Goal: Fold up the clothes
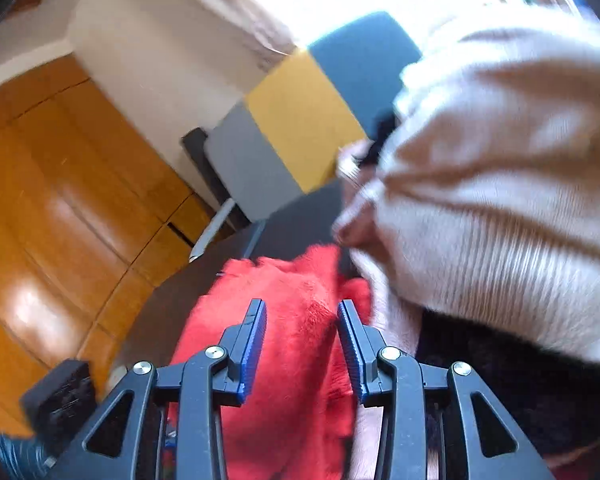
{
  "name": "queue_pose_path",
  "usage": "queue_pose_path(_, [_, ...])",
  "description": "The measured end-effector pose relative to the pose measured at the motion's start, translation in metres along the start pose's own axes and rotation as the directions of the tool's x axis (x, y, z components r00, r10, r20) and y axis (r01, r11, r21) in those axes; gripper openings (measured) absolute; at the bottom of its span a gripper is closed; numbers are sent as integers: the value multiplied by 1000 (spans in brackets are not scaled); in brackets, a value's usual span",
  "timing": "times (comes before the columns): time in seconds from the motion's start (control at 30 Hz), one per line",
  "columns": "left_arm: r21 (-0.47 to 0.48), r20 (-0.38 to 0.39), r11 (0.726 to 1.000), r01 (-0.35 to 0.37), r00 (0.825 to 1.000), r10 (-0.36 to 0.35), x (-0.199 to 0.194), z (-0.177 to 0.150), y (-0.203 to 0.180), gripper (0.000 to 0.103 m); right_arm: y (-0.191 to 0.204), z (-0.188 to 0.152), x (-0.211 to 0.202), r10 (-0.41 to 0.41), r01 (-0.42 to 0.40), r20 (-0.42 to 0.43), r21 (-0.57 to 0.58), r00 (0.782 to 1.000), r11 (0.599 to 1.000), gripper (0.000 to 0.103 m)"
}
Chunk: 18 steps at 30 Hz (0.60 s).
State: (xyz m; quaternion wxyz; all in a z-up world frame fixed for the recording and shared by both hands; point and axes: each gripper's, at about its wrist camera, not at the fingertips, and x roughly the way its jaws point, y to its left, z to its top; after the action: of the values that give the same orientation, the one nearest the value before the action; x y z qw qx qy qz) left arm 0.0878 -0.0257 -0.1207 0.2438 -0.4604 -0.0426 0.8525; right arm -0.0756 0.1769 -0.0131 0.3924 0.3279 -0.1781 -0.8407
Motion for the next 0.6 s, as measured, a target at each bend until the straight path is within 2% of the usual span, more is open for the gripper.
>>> queue_pose_path(0.1, [-3,16,1000,3,1000,-3,-7,-2,-2,45,35,2,-1,11,-14,-26,-123,1000,992,39])
queue_pose_path(0.2, [7,41,1000,-12,999,12,-17,-5,-1,45,61,-9,21,8,-30,-102,-210,995,977,39])
queue_pose_path(0.27, [-2,40,999,-46,998,46,-20,-13,6,47,67,-23,39,-39,1,-158,-233,987,972,37])
queue_pose_path(0.33, [-15,31,996,-84,996,85,-22,-22,17,47,57,-43,42,-125,77,-185,-244,975,967,35])
queue_pose_path(0.4, [-31,24,994,-103,994,104,-22,-33,27,46,40,-69,30,-177,128,-179,-256,968,958,28])
queue_pose_path(0.47, [-28,50,996,-83,995,85,-27,-44,31,46,38,-95,18,-189,142,-131,-301,973,943,28])
queue_pose_path(0.6, [4,43,994,-112,993,112,-30,-48,26,46,39,-103,16,-218,180,-97,-302,971,936,28])
